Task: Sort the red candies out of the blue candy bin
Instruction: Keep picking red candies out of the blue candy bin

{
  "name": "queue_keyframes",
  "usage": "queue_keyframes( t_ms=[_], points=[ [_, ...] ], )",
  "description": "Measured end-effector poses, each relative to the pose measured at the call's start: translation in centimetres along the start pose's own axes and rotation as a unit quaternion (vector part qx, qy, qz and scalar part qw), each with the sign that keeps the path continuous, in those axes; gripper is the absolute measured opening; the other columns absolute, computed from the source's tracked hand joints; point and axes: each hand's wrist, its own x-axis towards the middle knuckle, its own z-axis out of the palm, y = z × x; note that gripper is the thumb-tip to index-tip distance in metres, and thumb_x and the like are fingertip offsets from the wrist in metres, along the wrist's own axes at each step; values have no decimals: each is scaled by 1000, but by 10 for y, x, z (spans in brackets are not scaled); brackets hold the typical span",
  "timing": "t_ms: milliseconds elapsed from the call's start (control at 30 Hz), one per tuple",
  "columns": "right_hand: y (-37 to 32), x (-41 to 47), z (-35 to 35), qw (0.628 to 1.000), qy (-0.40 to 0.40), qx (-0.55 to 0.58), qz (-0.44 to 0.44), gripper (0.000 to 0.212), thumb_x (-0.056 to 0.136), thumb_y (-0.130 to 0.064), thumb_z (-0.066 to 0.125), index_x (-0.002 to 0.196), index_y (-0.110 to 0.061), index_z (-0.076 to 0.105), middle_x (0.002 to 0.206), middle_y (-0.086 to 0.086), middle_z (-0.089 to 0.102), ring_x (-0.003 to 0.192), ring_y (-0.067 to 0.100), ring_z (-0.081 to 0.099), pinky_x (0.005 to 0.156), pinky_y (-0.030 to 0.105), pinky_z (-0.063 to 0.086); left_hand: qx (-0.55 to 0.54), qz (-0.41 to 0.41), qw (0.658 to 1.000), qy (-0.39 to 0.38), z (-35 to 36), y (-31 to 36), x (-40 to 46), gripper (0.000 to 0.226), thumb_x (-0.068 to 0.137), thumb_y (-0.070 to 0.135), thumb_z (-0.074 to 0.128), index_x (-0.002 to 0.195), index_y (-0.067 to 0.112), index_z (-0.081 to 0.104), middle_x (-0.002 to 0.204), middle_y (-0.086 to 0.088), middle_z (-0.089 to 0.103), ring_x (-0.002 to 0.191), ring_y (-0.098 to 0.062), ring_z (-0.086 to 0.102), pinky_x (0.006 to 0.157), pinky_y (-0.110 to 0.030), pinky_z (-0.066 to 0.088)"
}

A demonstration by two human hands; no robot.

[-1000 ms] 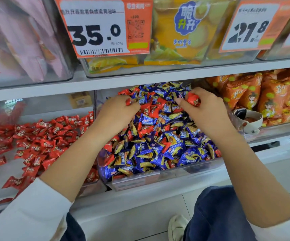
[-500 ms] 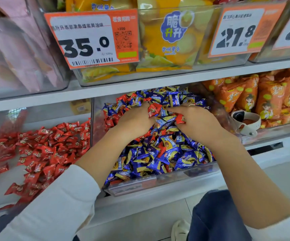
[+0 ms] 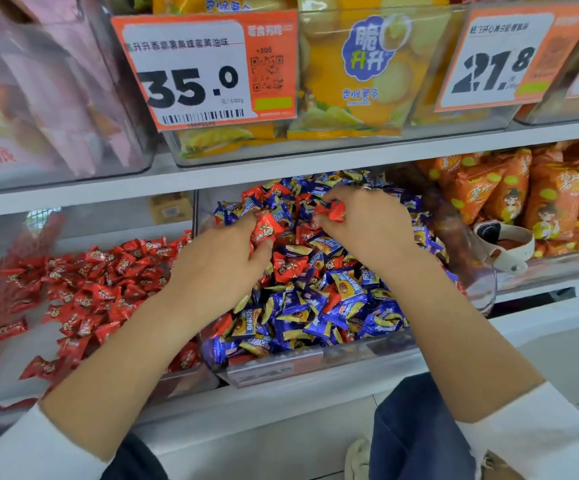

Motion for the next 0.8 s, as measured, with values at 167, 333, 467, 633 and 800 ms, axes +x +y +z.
queue_keyframes(
  t_ms=[167, 333, 467, 633, 800],
  points=[
    [-9, 10, 9, 996, -64, -58, 6, 30, 92, -44, 53, 112, -23, 62, 99, 6, 67, 94, 28, 62, 62, 29, 39, -30, 5, 997, 68, -11, -9, -17, 37, 95, 46, 40, 113, 15, 51, 70, -3, 54, 68, -30, 55, 57, -33, 37],
    [-25, -2, -3, 1000, -6, -10, 8, 24, 89, -43, 57, 103, -27, 67, 80, 1, 63, 82, 26, 62, 59, 26, 38, -101, -20, 986, 131, -31, -30, -35, 33, 91, 50, 46, 99, 21, 58, 58, 7, 49, 65, -24, 51, 59, -33, 36],
    [-50, -16, -14, 992, -25, 119, -21, 18, 85, -44, 62, 93, -29, 66, 80, -8, 65, 75, 16, 60, 65, 31, 47, -133, -45, 983, 115, -46, -60, -40, 31, 89, 48, 52, 91, 19, 62, 70, -2, 60, 81, -32, 59, 66, -36, 41],
    [-132, -41, -10, 948, -101, 287, -95, 13, 83, -39, 65, 85, -27, 61, 70, -13, 58, 65, 4, 51, 68, 26, 43, -98, -76, 992, 28, -61, -119, -52, 23, 88, 45, 56, 85, 23, 61, 76, -4, 62, 86, -30, 61, 66, -32, 38],
    [-196, -34, 18, 947, -79, 285, -122, 18, 85, -42, 61, 97, -29, 57, 83, -6, 57, 79, 15, 53, 71, 30, 41, -154, -180, 970, 59, -65, -162, -57, 40, 79, 57, 51, 71, 18, 59, 64, -1, 59, 71, -24, 58, 64, -35, 41]
  ],
)
